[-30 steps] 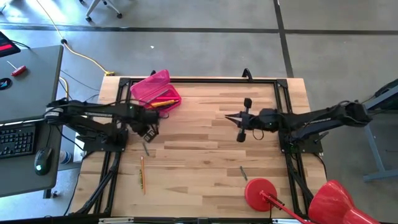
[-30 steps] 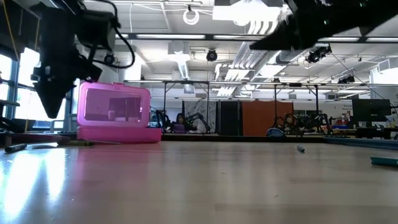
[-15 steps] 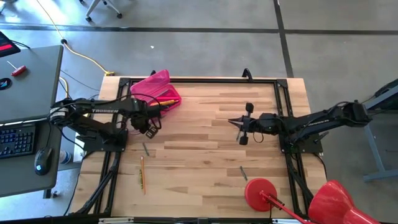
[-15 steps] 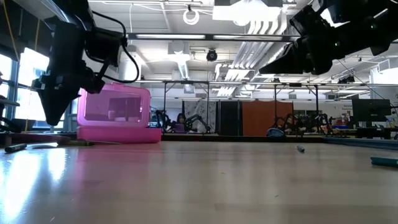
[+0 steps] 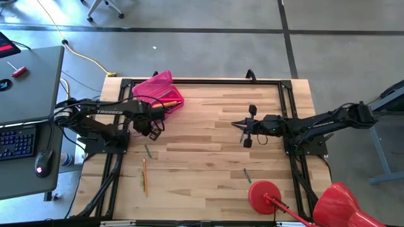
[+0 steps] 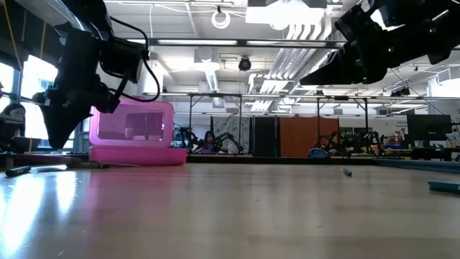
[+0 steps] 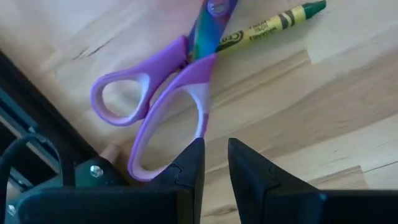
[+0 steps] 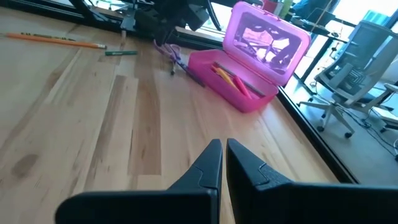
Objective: Pick & place school supplies into a supply box
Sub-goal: Put the scissors into the supply box
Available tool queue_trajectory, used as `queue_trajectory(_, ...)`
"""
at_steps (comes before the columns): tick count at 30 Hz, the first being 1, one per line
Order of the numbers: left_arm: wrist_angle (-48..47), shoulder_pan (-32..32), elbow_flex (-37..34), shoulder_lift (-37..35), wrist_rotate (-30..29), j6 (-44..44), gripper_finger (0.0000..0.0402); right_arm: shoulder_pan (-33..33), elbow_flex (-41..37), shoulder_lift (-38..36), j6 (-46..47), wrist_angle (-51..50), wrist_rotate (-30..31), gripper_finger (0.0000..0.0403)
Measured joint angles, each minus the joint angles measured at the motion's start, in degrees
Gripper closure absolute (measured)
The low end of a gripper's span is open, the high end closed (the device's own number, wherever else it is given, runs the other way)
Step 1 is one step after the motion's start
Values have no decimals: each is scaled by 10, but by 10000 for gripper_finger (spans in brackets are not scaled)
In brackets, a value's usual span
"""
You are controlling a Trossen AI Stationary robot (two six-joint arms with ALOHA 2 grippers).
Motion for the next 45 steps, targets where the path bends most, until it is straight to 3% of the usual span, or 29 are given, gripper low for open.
queue_trajectory(5,-1,0,0,1,-35,-3,300,0,0,0,11,0,-3,403)
queue_trajectory(10,1,0,0,1,-33,68,300,0,0,0,11,0,-11,403)
queue_trajectory(18,9,0,0,1,-28,96,300,0,0,0,11,0,-12,403)
queue_trajectory(25,13,0,-2,1,-13,94,300,0,0,0,11,0,-12,403)
queue_trajectory(30,43,0,-52,1,0,82,299,0,0,0,11,0,-12,403)
queue_trajectory(35,49,0,-76,1,-21,59,270,0,0,0,11,0,-12,403)
queue_trajectory(41,110,0,-76,1,-26,62,238,0,0,0,11,0,-12,403)
queue_trajectory(45,170,0,-76,1,-27,61,254,0,0,0,11,0,-12,403)
